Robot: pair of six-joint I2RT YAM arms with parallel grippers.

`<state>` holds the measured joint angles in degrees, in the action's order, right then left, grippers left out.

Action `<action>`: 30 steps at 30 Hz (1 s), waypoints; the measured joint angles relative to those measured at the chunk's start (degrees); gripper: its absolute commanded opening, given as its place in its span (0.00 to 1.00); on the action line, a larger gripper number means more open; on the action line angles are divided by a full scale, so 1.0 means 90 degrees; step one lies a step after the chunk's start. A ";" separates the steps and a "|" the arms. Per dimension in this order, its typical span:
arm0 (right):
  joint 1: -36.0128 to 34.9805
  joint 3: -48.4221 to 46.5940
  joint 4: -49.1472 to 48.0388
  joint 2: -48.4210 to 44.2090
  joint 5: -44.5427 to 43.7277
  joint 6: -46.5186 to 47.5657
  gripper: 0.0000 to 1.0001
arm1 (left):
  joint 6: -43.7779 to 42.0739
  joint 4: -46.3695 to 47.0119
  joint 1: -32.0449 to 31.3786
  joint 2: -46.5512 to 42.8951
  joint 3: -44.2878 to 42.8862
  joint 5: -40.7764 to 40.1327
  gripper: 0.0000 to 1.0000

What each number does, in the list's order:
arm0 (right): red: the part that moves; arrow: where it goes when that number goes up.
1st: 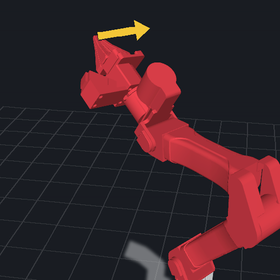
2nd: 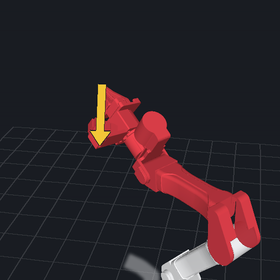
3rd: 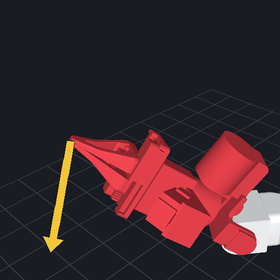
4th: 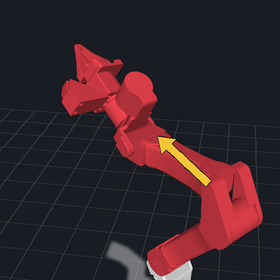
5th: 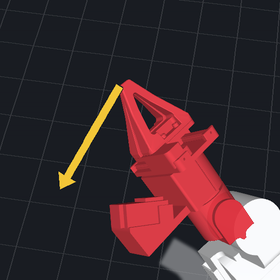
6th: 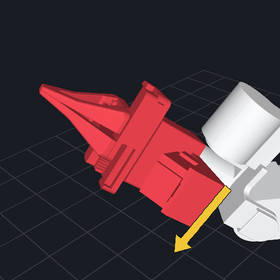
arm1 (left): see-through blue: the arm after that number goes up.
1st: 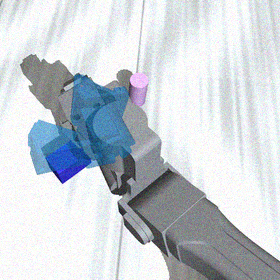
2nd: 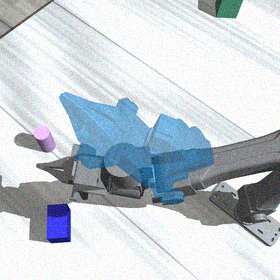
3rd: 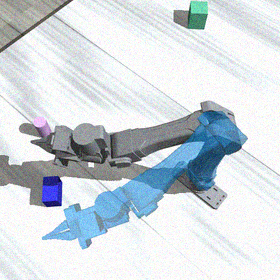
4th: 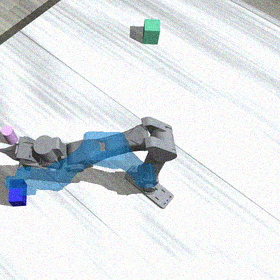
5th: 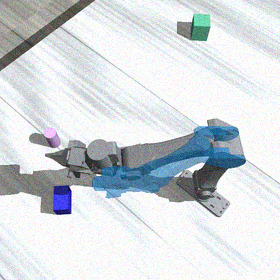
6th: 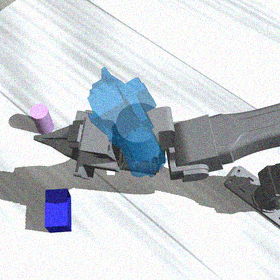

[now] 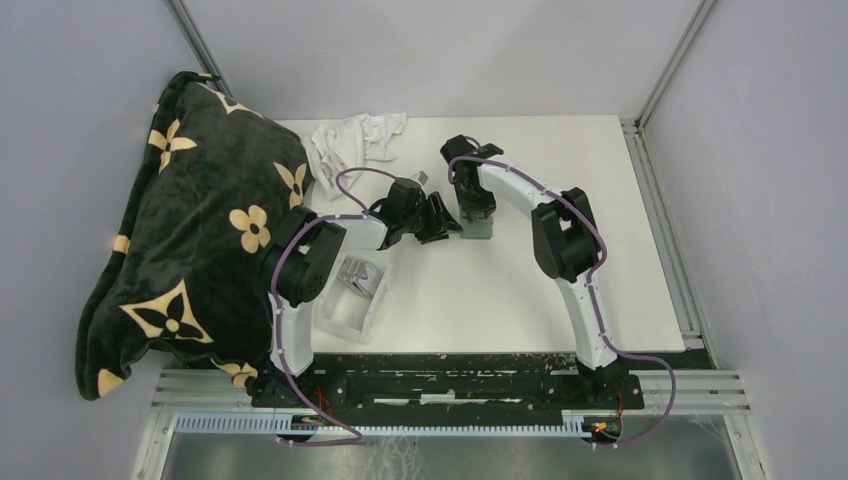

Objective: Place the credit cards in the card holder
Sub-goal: Open the card holder at the center of the board.

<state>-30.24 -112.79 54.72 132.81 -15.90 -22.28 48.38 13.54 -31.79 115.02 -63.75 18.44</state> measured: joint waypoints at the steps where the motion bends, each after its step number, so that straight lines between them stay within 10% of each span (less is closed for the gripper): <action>1: -0.0012 0.0000 -0.0002 0.0002 -0.0029 -0.0005 0.43 | 0.0005 0.0027 0.0000 0.0022 0.0000 0.0019 0.58; 30: 0.0202 0.0585 -0.0364 -0.0301 -0.0002 -0.0061 0.25 | -0.0005 -0.0260 -0.0073 0.0568 -0.0984 -0.0204 0.59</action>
<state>-28.42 -107.53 51.44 130.10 -15.92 -22.83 48.34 11.20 -32.45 120.14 -72.60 16.60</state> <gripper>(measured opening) 0.265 0.586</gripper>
